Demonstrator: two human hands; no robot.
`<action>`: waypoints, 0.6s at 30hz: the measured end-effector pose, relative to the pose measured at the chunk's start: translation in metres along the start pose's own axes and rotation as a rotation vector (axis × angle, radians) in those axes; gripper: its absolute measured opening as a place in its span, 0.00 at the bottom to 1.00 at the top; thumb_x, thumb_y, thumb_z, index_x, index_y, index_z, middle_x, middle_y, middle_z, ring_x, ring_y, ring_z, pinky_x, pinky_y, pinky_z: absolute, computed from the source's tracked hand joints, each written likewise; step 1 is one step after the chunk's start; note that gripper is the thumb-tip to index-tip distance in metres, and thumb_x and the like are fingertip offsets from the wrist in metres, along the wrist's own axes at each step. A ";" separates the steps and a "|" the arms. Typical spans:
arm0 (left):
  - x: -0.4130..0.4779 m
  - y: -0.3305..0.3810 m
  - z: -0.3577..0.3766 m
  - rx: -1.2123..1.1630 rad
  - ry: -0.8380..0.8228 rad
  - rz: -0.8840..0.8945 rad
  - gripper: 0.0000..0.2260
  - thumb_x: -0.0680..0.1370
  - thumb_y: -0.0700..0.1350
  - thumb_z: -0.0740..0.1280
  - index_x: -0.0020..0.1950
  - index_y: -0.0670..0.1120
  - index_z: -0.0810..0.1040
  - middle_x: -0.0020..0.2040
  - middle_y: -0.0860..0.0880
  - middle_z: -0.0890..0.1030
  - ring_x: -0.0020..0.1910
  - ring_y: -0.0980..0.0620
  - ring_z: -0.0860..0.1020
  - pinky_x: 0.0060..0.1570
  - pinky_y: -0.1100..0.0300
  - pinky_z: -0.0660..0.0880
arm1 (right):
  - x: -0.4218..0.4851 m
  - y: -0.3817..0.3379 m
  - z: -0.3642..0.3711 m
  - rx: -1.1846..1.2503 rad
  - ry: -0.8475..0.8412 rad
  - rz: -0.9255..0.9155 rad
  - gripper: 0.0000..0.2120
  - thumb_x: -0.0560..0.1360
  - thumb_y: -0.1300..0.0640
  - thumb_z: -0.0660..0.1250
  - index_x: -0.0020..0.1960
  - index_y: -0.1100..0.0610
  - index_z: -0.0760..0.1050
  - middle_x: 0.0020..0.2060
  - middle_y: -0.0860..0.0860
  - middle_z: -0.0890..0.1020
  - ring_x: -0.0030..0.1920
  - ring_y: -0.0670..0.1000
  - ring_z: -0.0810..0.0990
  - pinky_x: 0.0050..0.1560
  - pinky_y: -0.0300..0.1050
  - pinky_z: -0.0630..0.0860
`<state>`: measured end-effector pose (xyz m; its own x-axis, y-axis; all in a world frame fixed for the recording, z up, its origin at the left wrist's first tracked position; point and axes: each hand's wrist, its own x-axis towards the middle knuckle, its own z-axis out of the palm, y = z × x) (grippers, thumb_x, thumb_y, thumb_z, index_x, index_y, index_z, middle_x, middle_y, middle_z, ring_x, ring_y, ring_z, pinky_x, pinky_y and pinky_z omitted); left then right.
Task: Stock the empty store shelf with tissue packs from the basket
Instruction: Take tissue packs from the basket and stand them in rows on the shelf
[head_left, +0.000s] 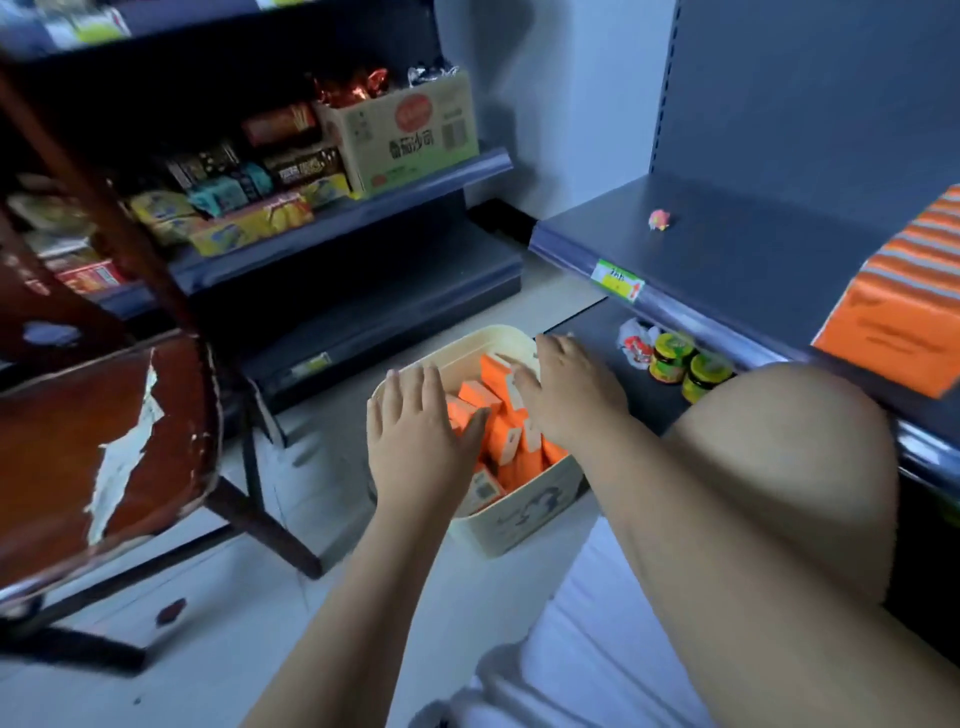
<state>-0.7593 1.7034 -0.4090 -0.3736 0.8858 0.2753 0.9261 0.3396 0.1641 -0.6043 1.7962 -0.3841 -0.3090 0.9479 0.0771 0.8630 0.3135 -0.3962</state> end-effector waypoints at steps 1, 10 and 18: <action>-0.001 -0.002 0.009 0.004 -0.034 0.003 0.39 0.80 0.71 0.52 0.83 0.46 0.61 0.82 0.48 0.64 0.83 0.44 0.55 0.80 0.43 0.52 | 0.004 0.003 0.006 0.001 -0.046 0.019 0.23 0.84 0.41 0.56 0.68 0.57 0.72 0.67 0.57 0.76 0.68 0.59 0.72 0.65 0.56 0.71; 0.033 -0.002 0.097 -0.046 -0.330 -0.027 0.34 0.82 0.67 0.55 0.82 0.48 0.60 0.82 0.47 0.63 0.83 0.44 0.55 0.81 0.42 0.54 | 0.066 0.021 0.064 0.083 -0.256 0.188 0.21 0.83 0.46 0.59 0.69 0.57 0.72 0.65 0.58 0.76 0.64 0.62 0.76 0.56 0.52 0.73; 0.108 -0.001 0.189 0.135 -0.473 0.105 0.30 0.83 0.63 0.59 0.79 0.47 0.64 0.78 0.44 0.69 0.81 0.41 0.59 0.79 0.43 0.57 | 0.158 0.040 0.135 0.100 -0.357 0.240 0.21 0.81 0.49 0.61 0.73 0.52 0.68 0.66 0.57 0.75 0.66 0.62 0.75 0.63 0.56 0.75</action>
<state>-0.7910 1.8580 -0.5587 -0.2430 0.9529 -0.1814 0.9675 0.2516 0.0260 -0.6724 1.9506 -0.5111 -0.2380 0.9092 -0.3416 0.8898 0.0631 -0.4519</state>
